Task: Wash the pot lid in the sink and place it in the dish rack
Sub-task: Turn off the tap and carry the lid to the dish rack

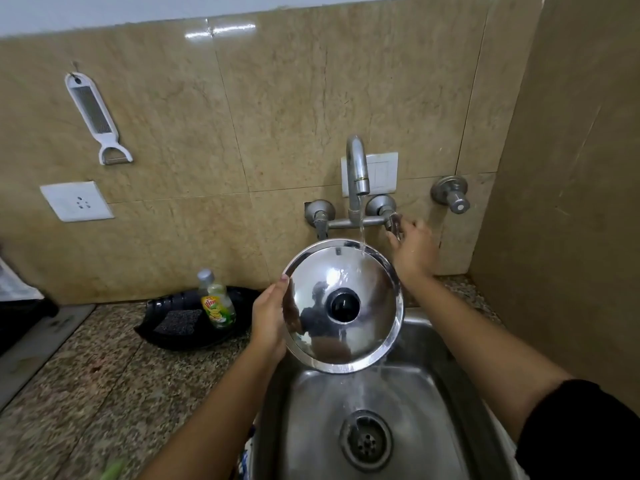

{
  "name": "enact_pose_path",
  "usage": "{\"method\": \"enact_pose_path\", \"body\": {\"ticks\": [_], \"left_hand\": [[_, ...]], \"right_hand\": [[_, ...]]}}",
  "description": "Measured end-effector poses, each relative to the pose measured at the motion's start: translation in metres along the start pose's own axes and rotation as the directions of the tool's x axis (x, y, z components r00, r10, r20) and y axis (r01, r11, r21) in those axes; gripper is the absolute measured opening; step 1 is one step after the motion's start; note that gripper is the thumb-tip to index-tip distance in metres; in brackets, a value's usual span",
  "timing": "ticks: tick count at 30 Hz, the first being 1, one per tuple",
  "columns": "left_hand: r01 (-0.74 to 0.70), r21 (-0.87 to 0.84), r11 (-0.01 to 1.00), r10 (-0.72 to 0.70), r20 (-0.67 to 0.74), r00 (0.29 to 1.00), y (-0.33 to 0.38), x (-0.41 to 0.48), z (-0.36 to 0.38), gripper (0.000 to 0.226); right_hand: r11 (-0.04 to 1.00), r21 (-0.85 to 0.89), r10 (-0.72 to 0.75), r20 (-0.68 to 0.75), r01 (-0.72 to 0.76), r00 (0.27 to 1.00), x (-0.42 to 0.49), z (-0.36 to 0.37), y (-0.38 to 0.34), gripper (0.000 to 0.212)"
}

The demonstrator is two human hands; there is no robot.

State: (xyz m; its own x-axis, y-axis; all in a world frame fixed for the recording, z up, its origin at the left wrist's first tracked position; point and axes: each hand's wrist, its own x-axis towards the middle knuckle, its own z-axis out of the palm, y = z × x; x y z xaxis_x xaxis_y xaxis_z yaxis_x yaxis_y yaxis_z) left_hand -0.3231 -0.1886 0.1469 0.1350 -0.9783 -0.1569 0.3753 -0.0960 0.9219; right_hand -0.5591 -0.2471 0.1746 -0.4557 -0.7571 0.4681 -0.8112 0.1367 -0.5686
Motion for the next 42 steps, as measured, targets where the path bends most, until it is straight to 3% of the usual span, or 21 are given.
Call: {"method": "enact_pose_path", "body": {"ticks": [2,5,8,10,13,18,25,27,30,34,38,42], "left_hand": [[-0.001,-0.017,1.0,0.001,0.008,1.0,-0.002,-0.003,0.0,0.023],[-0.033,-0.063,0.997,0.034,0.011,0.999,-0.005,-0.005,-0.005,0.022],[-0.116,-0.096,0.989,0.117,0.002,0.993,-0.008,-0.011,-0.007,0.021],[-0.166,-0.115,0.979,0.165,-0.017,0.986,-0.011,-0.016,-0.005,0.023],[-0.198,-0.164,0.967,0.196,-0.026,0.98,-0.014,-0.023,-0.005,0.025],[-0.182,-0.231,0.956,0.18,-0.028,0.983,-0.025,-0.034,0.0,0.024],[-0.147,-0.039,0.988,0.146,-0.033,0.989,-0.032,-0.055,-0.004,0.027],[-0.129,0.039,0.991,0.13,-0.027,0.991,-0.028,-0.058,-0.011,0.029],[-0.07,0.054,0.996,0.075,-0.087,0.993,-0.016,-0.053,-0.026,0.028],[-0.031,0.006,1.0,0.031,-0.108,0.994,0.019,-0.038,-0.057,0.029],[-0.019,0.055,0.998,0.026,-0.12,0.992,0.065,-0.018,-0.109,0.027],[0.005,0.088,0.996,0.007,-0.134,0.991,0.117,0.01,-0.191,0.032]], "right_hand": [[0.999,0.01,-0.037,0.06,0.036,0.998,-0.005,-0.005,0.009,0.037],[0.954,0.283,0.025,0.238,-0.094,0.971,-0.027,-0.018,0.021,0.037],[0.729,0.577,0.048,0.493,-0.368,0.868,-0.064,-0.04,0.022,0.035],[0.633,0.652,-0.014,0.549,-0.418,0.836,-0.083,-0.051,0.021,0.035],[0.575,0.733,-0.103,0.507,-0.365,0.856,-0.095,-0.06,0.018,0.021],[0.545,0.807,-0.197,0.388,-0.228,0.9,-0.104,-0.076,0.006,0.018],[0.562,0.827,-0.306,0.25,-0.038,0.919,-0.111,-0.09,-0.013,0.016],[0.571,0.818,-0.261,0.263,-0.072,0.929,-0.108,-0.087,-0.018,0.015],[0.533,0.81,-0.071,0.33,-0.244,0.941,-0.107,-0.074,-0.027,0.017],[0.355,0.776,0.187,0.488,-0.522,0.853,-0.116,-0.047,-0.056,0.021],[0.196,0.725,0.254,0.613,-0.661,0.748,-0.13,-0.014,-0.113,0.018],[0.088,0.701,0.263,0.669,-0.708,0.695,-0.154,0.027,-0.194,0.019]]}}
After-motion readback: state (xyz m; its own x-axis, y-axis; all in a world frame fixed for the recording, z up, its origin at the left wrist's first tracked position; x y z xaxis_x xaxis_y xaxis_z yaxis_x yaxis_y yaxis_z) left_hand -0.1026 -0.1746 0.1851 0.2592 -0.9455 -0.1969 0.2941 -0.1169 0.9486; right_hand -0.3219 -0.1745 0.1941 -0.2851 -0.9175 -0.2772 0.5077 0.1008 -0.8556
